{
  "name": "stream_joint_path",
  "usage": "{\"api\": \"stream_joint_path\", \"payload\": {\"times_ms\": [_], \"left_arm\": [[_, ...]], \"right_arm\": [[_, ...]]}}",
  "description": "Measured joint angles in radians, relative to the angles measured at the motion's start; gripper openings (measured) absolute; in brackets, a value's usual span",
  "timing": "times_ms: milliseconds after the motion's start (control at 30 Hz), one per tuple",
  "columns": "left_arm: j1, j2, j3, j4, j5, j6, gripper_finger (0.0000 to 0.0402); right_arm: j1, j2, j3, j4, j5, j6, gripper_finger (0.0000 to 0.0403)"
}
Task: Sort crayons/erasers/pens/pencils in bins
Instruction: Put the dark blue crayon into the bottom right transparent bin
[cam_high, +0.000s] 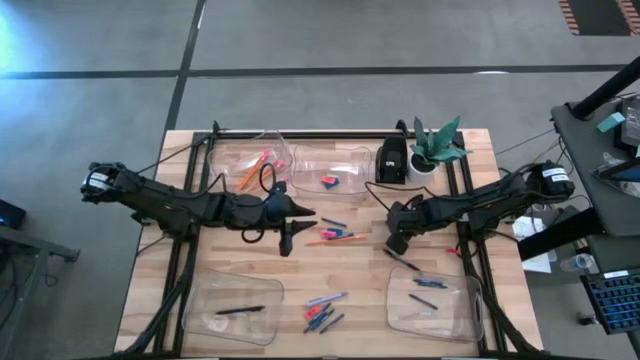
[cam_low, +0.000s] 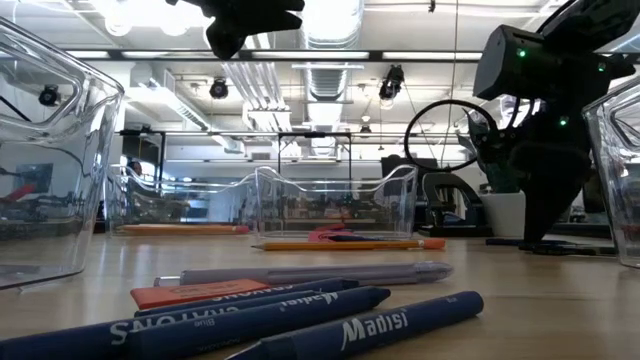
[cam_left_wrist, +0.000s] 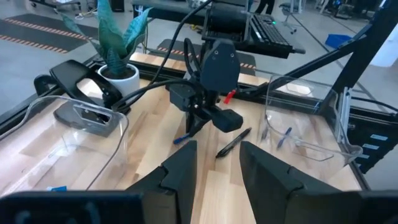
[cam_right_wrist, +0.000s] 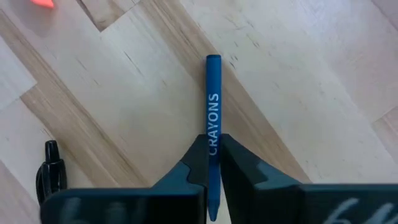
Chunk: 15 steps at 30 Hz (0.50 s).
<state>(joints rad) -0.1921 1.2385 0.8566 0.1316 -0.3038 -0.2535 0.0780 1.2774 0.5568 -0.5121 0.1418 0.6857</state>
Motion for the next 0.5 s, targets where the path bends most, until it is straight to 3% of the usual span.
{"api": "stream_joint_path", "payload": {"times_ms": [500], "left_arm": [[-0.004,0.0,0.0,-0.004,0.0,-0.001,0.0108]], "right_arm": [[0.0,-0.018,0.082,-0.012,-0.004,-0.08,0.0014]]}}
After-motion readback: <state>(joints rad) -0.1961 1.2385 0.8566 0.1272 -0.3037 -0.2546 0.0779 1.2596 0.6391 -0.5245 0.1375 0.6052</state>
